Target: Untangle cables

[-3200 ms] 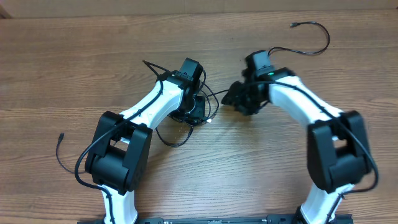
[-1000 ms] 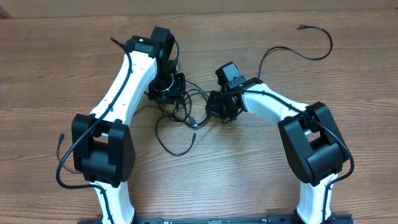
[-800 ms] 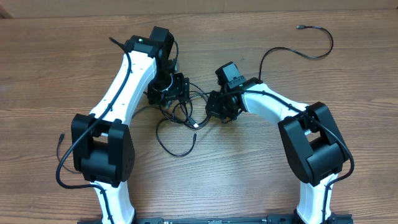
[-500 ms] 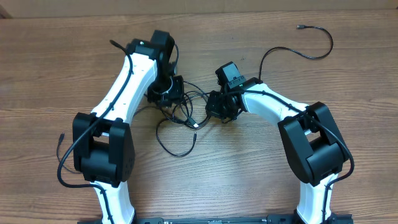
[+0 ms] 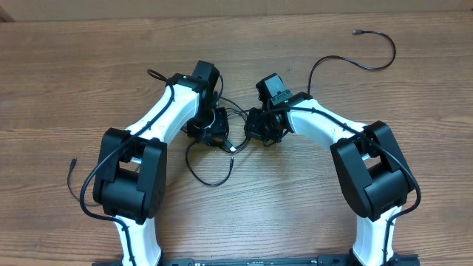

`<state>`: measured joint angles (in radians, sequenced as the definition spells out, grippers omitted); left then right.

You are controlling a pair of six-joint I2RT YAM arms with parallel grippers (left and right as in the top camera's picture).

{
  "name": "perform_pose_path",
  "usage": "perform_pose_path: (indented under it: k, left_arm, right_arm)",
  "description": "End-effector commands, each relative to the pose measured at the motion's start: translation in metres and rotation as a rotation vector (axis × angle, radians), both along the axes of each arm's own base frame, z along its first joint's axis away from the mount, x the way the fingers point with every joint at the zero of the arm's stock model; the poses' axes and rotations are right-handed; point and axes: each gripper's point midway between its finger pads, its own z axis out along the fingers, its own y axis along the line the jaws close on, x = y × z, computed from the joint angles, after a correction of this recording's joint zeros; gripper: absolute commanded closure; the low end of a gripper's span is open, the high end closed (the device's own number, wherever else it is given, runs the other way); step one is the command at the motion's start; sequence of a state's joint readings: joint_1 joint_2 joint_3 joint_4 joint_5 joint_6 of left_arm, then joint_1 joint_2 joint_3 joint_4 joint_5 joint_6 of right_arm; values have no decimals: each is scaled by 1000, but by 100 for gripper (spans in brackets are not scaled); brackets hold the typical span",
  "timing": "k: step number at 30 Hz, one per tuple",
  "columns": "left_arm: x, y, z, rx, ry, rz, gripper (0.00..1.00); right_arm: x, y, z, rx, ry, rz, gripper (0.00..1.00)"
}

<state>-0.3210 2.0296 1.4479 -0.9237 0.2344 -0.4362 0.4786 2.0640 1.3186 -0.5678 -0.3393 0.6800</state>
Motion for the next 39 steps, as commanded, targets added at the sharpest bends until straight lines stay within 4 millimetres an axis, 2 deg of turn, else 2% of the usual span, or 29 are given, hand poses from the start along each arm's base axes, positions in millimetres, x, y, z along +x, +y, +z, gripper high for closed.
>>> perform_pose_path:
  k: [1,5,8,12,17,24,27,32,36,39]
  left_arm:
    - [6,-1,-2,0,0,116,61]
    - [7,-9,-7,-10,-5,162,60]
    - [0,-14,-14,-2,8,163,62]
    - [-12,-9,-27,59,23,165,63]
    - [-17,-9,-30,66,33,160,65]
    - [-16,-10,-29,61,29,159,93]
    - [-15,-11,-28,52,27,130,96]
    - [-5,-5,-8,17,32,89,96]
    - [10,-4,33,-87,34,28,96]
    - [17,5,54,-104,27,20,96]
  right_arm:
    - [3,-4,-10,-36,-1,-5,96]
    - [3,-4,-10,-35,0,-5,96]
    - [3,-4,-10,-35,0,-5,96]
    - [3,-4,-10,-35,0,-5,96]
    - [3,-4,-10,-35,0,-5,96]
    - [3,-4,-10,-36,-1,-5,96]
    - [3,-4,-10,-36,-1,-5,95]
    - [3,-4,-10,-36,-1,-5,95]
    - [4,-6,-11,-50,-10,-7,96]
    - [5,-6,-10,-48,-15,-8,96]
